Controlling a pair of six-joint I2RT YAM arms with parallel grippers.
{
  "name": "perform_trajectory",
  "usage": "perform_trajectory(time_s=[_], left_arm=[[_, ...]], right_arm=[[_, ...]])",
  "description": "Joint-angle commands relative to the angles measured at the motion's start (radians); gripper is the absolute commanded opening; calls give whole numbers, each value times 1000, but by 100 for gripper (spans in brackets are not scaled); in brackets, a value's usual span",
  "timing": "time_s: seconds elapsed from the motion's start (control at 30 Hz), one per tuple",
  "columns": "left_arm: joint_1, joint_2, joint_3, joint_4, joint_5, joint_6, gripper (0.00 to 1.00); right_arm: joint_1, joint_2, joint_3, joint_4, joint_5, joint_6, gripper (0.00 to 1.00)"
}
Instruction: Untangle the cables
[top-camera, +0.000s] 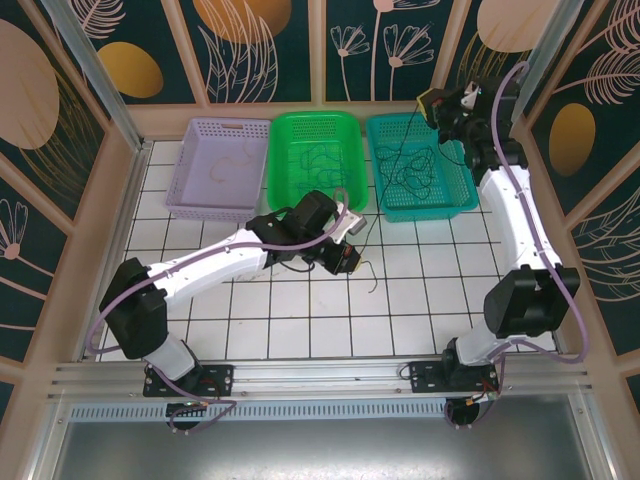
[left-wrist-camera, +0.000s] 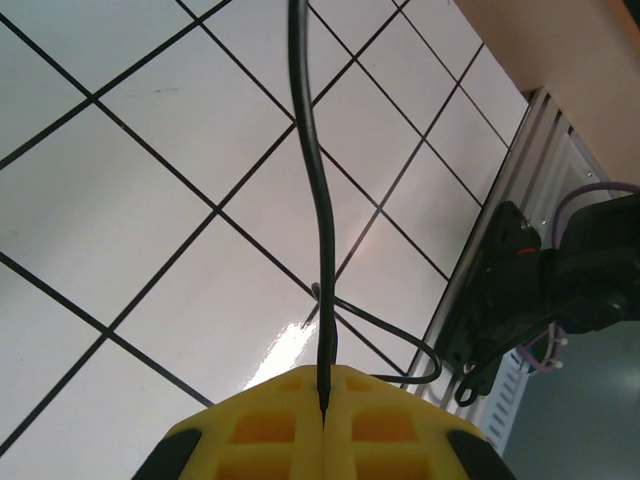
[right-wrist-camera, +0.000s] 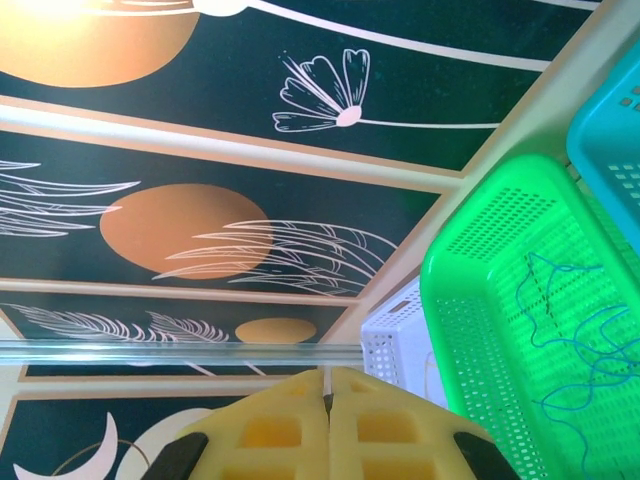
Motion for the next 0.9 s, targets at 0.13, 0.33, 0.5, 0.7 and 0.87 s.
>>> perform_trajectory(time_s=[0.13, 0.33, 0.5, 0.7, 0.87], left_arm=[[-21, -32, 24, -89, -146, 32, 10], [-18, -149, 75, -15, -336, -67, 48], [-18, -283, 93, 16, -466, -85, 72], [7, -324, 134, 157, -519, -23, 90], [32, -216, 239, 221, -527, 70, 90]], right_arm=[[42, 38, 111, 75, -21, -46, 0], [158, -12, 91, -69, -28, -222, 0], [197, -80, 50, -130, 1, -270, 0], [219, -76, 117, -196, -10, -282, 0], [269, -66, 158, -229, -35, -266, 0]])
